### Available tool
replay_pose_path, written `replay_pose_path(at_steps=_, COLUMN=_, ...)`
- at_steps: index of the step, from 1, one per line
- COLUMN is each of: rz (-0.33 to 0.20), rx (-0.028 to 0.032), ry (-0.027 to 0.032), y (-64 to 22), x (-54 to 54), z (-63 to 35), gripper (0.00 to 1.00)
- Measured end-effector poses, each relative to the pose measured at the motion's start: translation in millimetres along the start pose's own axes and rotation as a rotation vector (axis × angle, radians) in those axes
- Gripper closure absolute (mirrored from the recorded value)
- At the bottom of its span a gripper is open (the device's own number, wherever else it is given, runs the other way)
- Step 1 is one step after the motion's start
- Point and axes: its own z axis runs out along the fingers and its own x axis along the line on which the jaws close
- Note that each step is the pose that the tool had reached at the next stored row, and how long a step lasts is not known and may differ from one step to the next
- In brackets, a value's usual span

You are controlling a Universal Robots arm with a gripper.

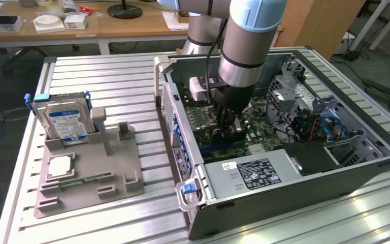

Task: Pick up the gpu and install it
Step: 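Insert the gpu into the slot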

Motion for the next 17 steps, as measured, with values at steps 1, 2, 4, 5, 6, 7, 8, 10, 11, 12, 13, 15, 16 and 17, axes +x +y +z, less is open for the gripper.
replay_pose_path(at_steps=1, rz=0.0, rx=0.0, ry=0.0, y=-0.1, x=0.0, z=0.0, gripper=0.74)
replay_pose_path(at_steps=2, rz=0.0, rx=0.0, ry=0.0, y=-0.1, x=0.0, z=0.0, gripper=0.74)
replay_pose_path(at_steps=4, rz=0.0, rx=0.0002, ry=-0.0001, y=-0.2, x=0.0, z=0.0, gripper=0.74)
replay_pose_path(at_steps=5, rz=0.0, rx=0.0003, ry=0.0, y=-0.2, x=0.0, z=0.0, gripper=0.74)
replay_pose_path(at_steps=6, rz=0.0, rx=0.0004, ry=-0.0001, y=-0.2, x=0.0, z=0.0, gripper=0.74)
replay_pose_path(at_steps=7, rz=0.0, rx=0.0004, ry=-0.0001, y=-0.2, x=0.0, z=0.0, gripper=0.74)
replay_pose_path(at_steps=8, rz=0.0, rx=0.0006, ry=0.0, y=-0.2, x=0.0, z=0.0, gripper=0.74)
replay_pose_path(at_steps=10, rz=0.0, rx=0.0011, ry=-0.0001, y=-0.2, x=0.0, z=0.3, gripper=0.74)
replay_pose_path(at_steps=11, rz=0.0, rx=0.0012, ry=-0.0003, y=-0.2, x=-0.1, z=0.9, gripper=0.74)
replay_pose_path(at_steps=12, rz=0.0, rx=0.0012, ry=-0.0002, y=0.0, x=0.0, z=1.7, gripper=0.74)
replay_pose_path(at_steps=13, rz=0.0, rx=0.0012, ry=0.0001, y=0.2, x=0.0, z=2.4, gripper=0.74)
replay_pose_path(at_steps=15, rz=0.0, rx=0.0012, ry=-0.0001, y=0.5, x=0.1, z=3.5, gripper=0.74)
replay_pose_path(at_steps=16, rz=0.0, rx=0.0012, ry=0.0, y=0.7, x=0.1, z=4.0, gripper=0.74)
replay_pose_path(at_steps=17, rz=0.0, rx=0.0012, ry=0.0, y=0.9, x=0.1, z=4.5, gripper=0.74)
